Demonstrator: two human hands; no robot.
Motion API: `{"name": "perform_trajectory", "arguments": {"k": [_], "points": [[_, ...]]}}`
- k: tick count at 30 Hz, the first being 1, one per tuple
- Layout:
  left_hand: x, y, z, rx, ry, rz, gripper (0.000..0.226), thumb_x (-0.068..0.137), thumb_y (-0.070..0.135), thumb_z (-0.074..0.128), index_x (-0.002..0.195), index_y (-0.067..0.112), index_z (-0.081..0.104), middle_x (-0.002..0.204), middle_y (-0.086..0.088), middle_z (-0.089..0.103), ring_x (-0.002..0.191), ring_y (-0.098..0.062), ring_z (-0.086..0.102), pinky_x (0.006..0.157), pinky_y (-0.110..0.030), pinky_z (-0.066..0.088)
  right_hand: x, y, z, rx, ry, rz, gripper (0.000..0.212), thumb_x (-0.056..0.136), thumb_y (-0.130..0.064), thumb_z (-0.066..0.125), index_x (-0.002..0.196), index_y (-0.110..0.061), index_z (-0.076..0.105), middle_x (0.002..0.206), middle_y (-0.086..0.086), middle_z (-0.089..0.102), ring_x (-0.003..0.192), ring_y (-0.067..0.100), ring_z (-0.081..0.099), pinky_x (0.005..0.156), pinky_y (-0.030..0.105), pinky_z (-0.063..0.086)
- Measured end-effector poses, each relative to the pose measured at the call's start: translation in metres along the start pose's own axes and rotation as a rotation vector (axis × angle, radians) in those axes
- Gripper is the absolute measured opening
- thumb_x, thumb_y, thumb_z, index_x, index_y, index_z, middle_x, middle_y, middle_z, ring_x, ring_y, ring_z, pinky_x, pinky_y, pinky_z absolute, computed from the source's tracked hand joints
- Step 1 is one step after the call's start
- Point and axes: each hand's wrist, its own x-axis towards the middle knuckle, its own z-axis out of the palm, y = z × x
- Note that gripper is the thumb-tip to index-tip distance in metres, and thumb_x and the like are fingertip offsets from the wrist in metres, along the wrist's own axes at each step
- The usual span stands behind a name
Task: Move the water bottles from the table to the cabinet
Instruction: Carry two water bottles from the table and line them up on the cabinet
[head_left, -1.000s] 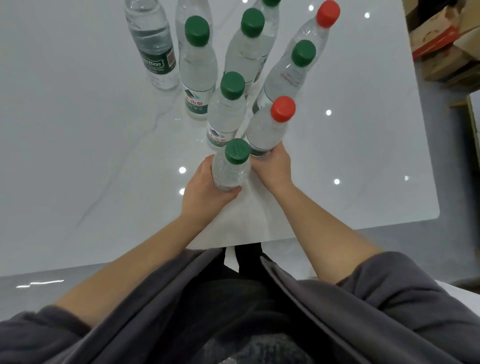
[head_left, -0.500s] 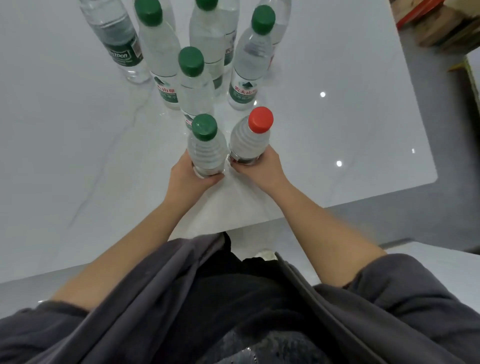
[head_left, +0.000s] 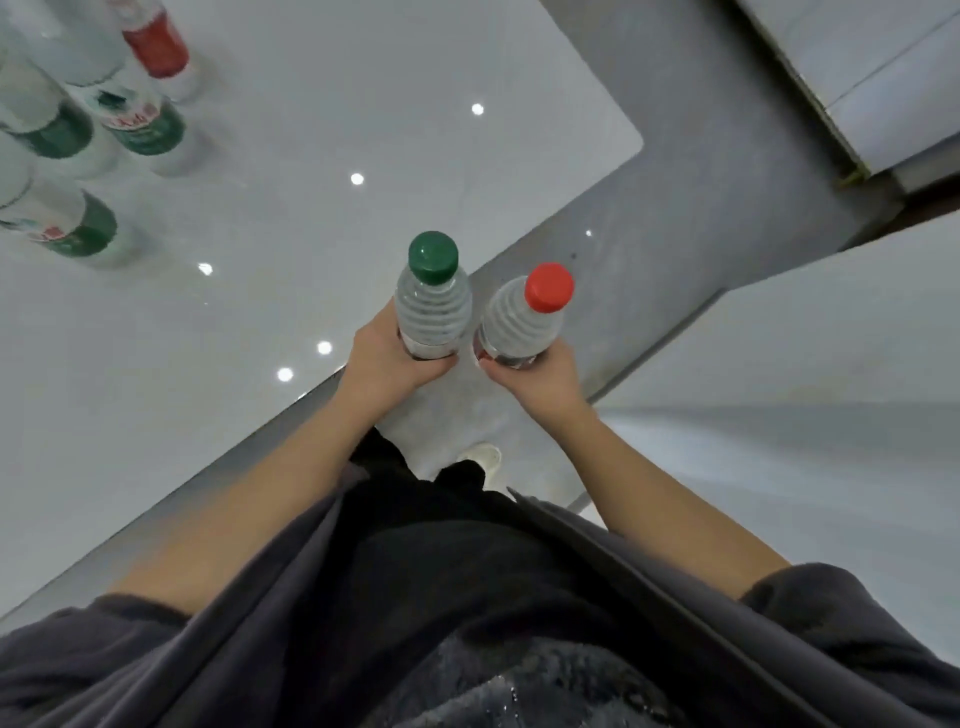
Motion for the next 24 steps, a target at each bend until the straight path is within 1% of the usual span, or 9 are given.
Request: {"name": "perform_trajectory", "arguments": {"k": [3,4,7,11,14,18,20,22,24], "points": [[-0.002,0.029,0.058,0.04,-0.14,0.09,0.044,0.063,0.043,0.083,0.099,0.025,0.064,0.084,0.029,0.066,0.087,0.017,0.059,0.066,0.001,0.038,-0.025,0.027,-0.049,0.065,0.156,0.057,0.044,0.076,-0.006,0.083,0.116,-0.001,0.064,0.109,0.01,0.072,0.104,0.017,0.068,0.091,0.036,0.055],[-0.001,0.039,0.074,0.05,-0.184,0.122,0.043,0.063,0.042,0.084,0.097,0.026,0.064,0.084,0.031,0.065,0.087,0.018,0.059,0.066,0.001,0.038,-0.032,0.034,-0.062,0.085,0.213,0.059,0.046,0.076,-0.006,0.083,0.117,-0.001,0.063,0.111,0.011,0.071,0.106,0.02,0.068,0.093,0.037,0.054],[0.002,0.07,0.113,0.081,-0.317,0.22,0.045,0.063,0.038,0.085,0.1,0.024,0.063,0.088,0.027,0.066,0.089,0.017,0.059,0.069,0.0,0.04,-0.049,0.048,-0.097,0.122,0.364,0.076,0.045,0.077,-0.009,0.083,0.117,-0.004,0.064,0.109,0.007,0.072,0.101,0.014,0.069,0.087,0.03,0.054],[0.012,0.108,0.153,0.122,-0.472,0.299,0.047,0.067,0.031,0.087,0.104,0.017,0.062,0.095,0.017,0.067,0.09,0.009,0.061,0.069,-0.003,0.043,-0.064,0.053,-0.133,0.185,0.557,0.114,0.051,0.076,-0.015,0.084,0.12,-0.008,0.061,0.111,0.005,0.071,0.103,0.015,0.068,0.09,0.037,0.056],[0.02,0.136,0.177,0.157,-0.568,0.351,0.049,0.067,0.034,0.086,0.106,0.018,0.061,0.095,0.014,0.067,0.089,0.008,0.061,0.067,-0.002,0.042,-0.07,0.05,-0.154,0.246,0.693,0.116,0.053,0.075,-0.017,0.086,0.121,-0.011,0.06,0.11,0.0,0.072,0.101,0.011,0.069,0.09,0.037,0.056],[0.034,0.175,0.198,0.144,-0.663,0.418,0.048,0.07,0.031,0.084,0.109,0.017,0.061,0.1,0.01,0.069,0.093,-0.001,0.064,0.076,-0.016,0.05,-0.069,0.038,-0.178,0.331,0.832,0.08,0.055,0.075,-0.015,0.085,0.123,-0.014,0.058,0.111,-0.002,0.072,0.103,0.012,0.069,0.093,0.041,0.056],[0.043,0.199,0.203,0.12,-0.71,0.461,0.048,0.071,0.031,0.083,0.112,0.02,0.06,0.102,0.01,0.069,0.095,-0.001,0.064,0.077,-0.019,0.052,-0.063,0.025,-0.192,0.351,0.889,0.044,0.057,0.074,-0.013,0.085,0.125,-0.015,0.058,0.114,-0.002,0.071,0.106,0.014,0.068,0.094,0.043,0.055],[0.053,0.226,0.205,0.094,-0.743,0.518,0.045,0.073,0.031,0.082,0.11,0.019,0.061,0.1,0.009,0.07,0.093,-0.003,0.065,0.076,-0.02,0.053,-0.056,0.008,-0.208,0.348,0.936,0.0,0.06,0.073,-0.015,0.085,0.126,-0.02,0.057,0.115,-0.005,0.07,0.106,0.012,0.068,0.093,0.038,0.056],[0.063,0.255,0.204,0.041,-0.745,0.576,0.044,0.072,0.028,0.082,0.11,0.019,0.062,0.097,0.01,0.071,0.091,-0.002,0.066,0.073,-0.017,0.052,-0.049,-0.014,-0.224,0.349,0.982,-0.05,0.061,0.071,-0.018,0.087,0.123,-0.027,0.056,0.112,-0.011,0.07,0.103,0.007,0.067,0.088,0.029,0.056]]}}
